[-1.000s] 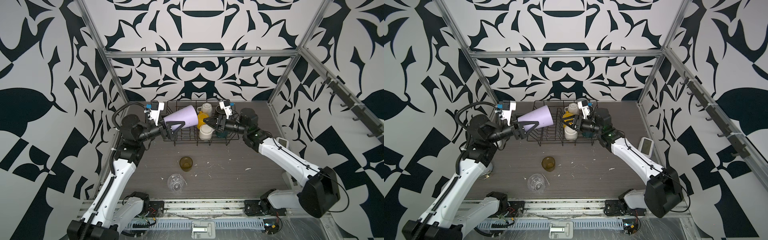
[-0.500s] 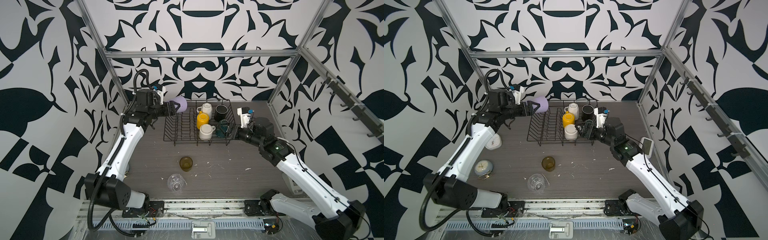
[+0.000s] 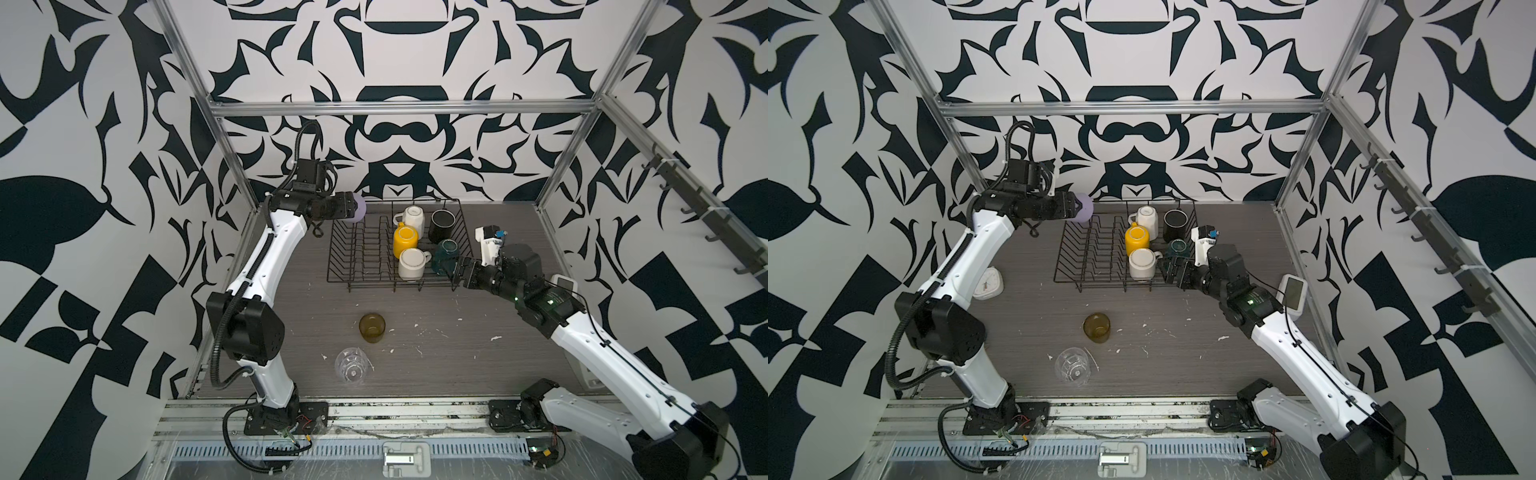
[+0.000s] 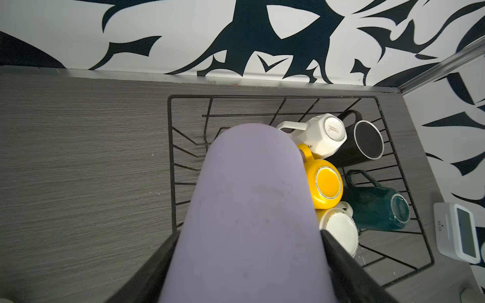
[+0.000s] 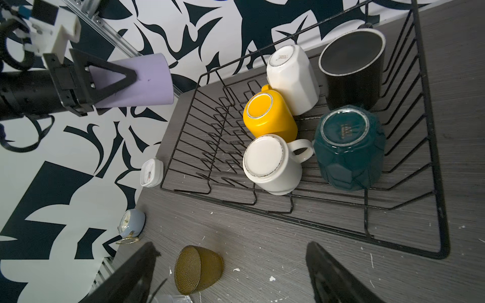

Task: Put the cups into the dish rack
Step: 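Lower the lilac cup upside down into the rack's empty end with the left gripper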

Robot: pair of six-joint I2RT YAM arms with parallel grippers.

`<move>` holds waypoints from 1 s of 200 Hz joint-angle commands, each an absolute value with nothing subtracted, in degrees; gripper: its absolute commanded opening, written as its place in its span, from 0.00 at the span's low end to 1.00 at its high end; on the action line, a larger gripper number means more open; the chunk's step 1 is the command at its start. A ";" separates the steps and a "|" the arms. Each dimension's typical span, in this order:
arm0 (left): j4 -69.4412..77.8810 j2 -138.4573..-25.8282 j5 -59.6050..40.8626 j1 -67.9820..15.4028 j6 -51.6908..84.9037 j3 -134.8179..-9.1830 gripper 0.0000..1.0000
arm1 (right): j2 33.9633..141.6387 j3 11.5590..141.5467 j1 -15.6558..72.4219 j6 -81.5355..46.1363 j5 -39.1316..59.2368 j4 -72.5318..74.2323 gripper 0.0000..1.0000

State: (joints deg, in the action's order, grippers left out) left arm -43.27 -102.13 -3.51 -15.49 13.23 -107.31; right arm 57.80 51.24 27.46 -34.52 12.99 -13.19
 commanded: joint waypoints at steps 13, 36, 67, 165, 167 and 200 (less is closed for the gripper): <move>-50.94 -107.32 3.30 -17.72 10.75 -114.04 0.00 | 56.43 51.35 27.49 -32.36 12.37 -12.35 0.92; -53.33 -111.21 5.21 -18.45 10.42 -118.18 0.00 | 55.92 50.88 27.46 -32.17 12.21 -12.39 0.92; -56.44 -116.21 6.05 -18.98 10.09 -123.35 0.00 | 55.72 50.44 27.49 -32.02 12.32 -12.39 0.92; -59.55 -128.84 8.43 -20.02 8.77 -132.51 0.00 | 55.81 50.08 27.50 -31.13 12.76 -12.56 0.92; -59.54 -129.07 8.44 -20.01 8.74 -132.60 0.00 | 55.81 50.09 27.51 -31.07 12.81 -12.61 0.92; -59.46 -132.37 8.56 -20.08 8.34 -134.03 0.00 | 56.25 50.22 27.49 -30.86 13.13 -12.57 0.92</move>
